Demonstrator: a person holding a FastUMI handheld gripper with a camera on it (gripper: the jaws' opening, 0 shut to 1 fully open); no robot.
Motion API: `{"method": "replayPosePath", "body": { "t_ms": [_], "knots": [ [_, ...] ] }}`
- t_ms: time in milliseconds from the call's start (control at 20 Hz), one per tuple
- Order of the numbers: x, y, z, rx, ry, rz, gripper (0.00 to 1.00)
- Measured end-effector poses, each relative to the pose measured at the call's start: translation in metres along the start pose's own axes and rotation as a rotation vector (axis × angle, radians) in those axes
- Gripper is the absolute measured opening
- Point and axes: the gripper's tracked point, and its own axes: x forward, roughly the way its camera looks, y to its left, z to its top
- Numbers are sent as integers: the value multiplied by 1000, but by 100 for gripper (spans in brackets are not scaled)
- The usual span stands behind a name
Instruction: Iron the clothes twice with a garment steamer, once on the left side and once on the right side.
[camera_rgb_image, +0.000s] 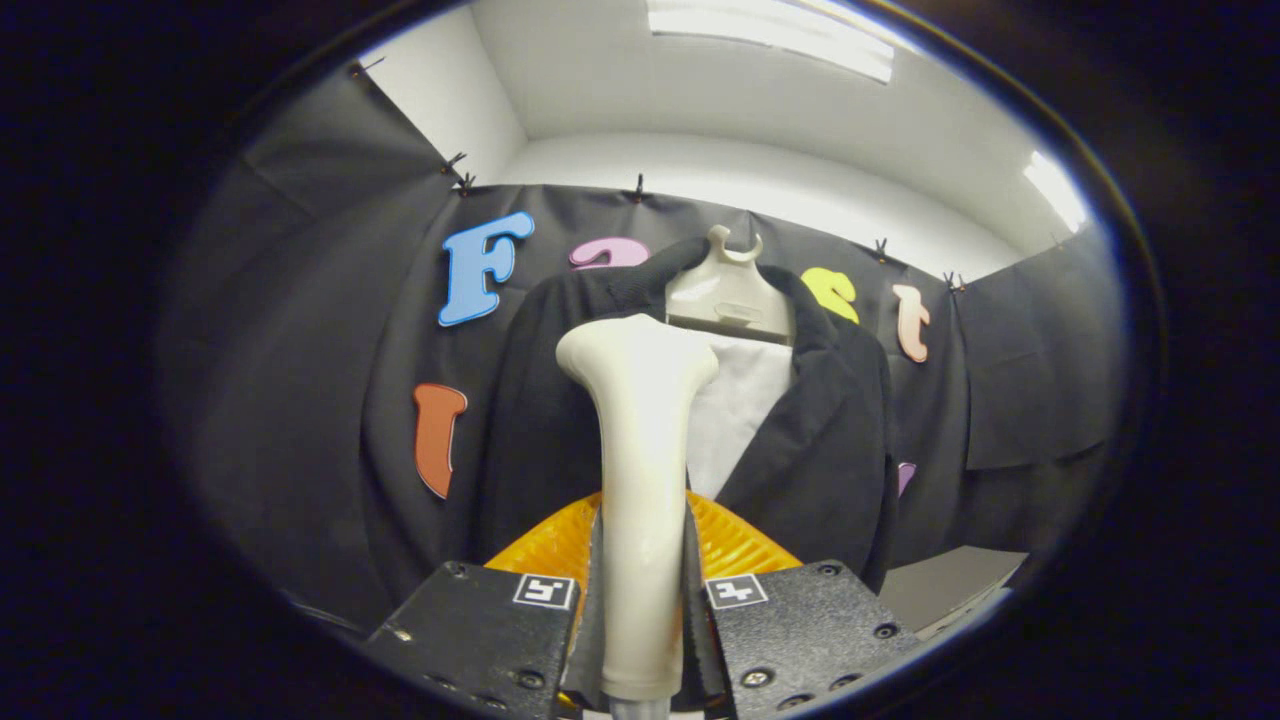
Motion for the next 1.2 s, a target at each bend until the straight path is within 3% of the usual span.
{"method": "replayPosePath", "body": {
  "t_ms": [1200],
  "knots": [
    [-82,-8,-129,-25,229,70,34]
  ]
}}
